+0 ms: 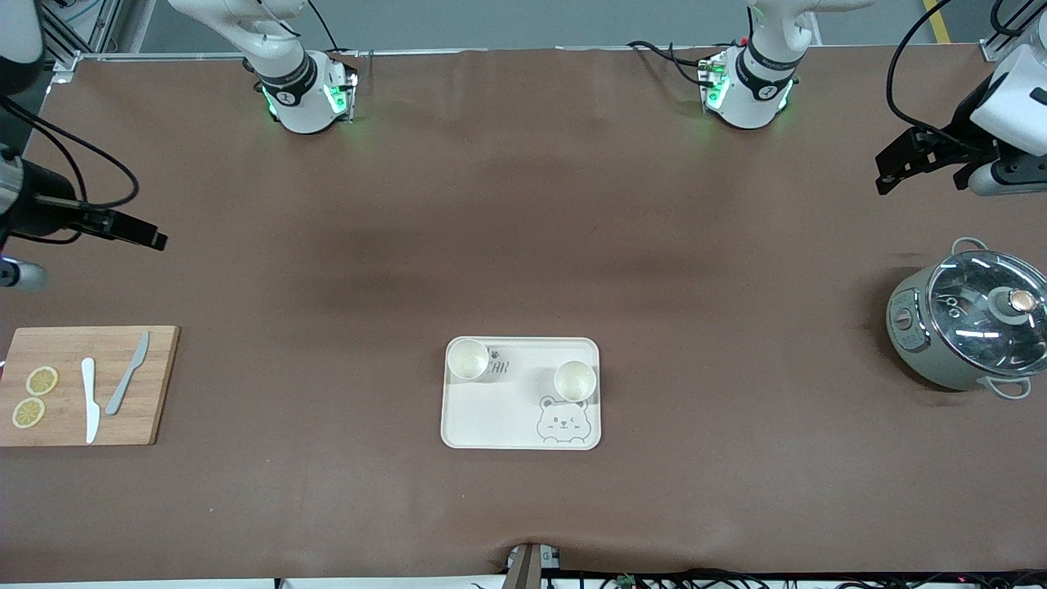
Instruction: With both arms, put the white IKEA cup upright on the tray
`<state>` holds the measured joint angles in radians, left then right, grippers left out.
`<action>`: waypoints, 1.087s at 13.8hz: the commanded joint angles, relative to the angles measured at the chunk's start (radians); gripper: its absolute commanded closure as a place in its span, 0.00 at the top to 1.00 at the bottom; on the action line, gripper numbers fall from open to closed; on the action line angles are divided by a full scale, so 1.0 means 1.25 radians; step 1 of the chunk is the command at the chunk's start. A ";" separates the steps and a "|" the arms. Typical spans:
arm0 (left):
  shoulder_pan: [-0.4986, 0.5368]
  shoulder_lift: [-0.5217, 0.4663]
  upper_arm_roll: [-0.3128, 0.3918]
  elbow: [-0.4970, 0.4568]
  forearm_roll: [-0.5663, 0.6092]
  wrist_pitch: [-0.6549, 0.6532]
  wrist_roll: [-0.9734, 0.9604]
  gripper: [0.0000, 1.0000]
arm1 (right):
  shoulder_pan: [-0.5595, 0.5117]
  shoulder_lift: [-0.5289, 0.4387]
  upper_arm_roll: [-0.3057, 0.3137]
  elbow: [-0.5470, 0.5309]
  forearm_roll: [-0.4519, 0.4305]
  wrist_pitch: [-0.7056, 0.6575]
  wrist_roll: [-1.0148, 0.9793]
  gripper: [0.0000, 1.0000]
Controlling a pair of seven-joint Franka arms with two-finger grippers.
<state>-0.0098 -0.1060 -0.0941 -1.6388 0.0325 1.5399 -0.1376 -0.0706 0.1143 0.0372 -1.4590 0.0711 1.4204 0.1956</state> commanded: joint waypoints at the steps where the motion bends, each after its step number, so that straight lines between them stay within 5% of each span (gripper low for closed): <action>1: 0.007 -0.027 -0.004 -0.019 -0.015 -0.005 0.003 1.00 | -0.031 -0.073 0.024 -0.065 -0.010 -0.001 -0.061 1.00; 4: 0.008 -0.026 -0.004 -0.018 -0.016 -0.007 0.004 1.00 | 0.014 -0.134 -0.004 -0.122 -0.013 0.005 -0.062 1.00; 6: 0.005 -0.022 -0.004 -0.019 -0.015 -0.007 0.004 1.00 | 0.092 -0.170 -0.076 -0.143 -0.020 0.002 -0.063 1.00; 15: 0.004 -0.013 -0.004 -0.014 -0.016 -0.002 0.013 1.00 | 0.059 -0.193 -0.080 -0.155 -0.036 0.094 -0.213 1.00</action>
<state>-0.0105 -0.1071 -0.0964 -1.6452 0.0325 1.5348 -0.1375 0.0055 -0.1229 -0.0710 -1.6628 0.0465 1.5234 -0.0494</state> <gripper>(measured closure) 0.000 0.000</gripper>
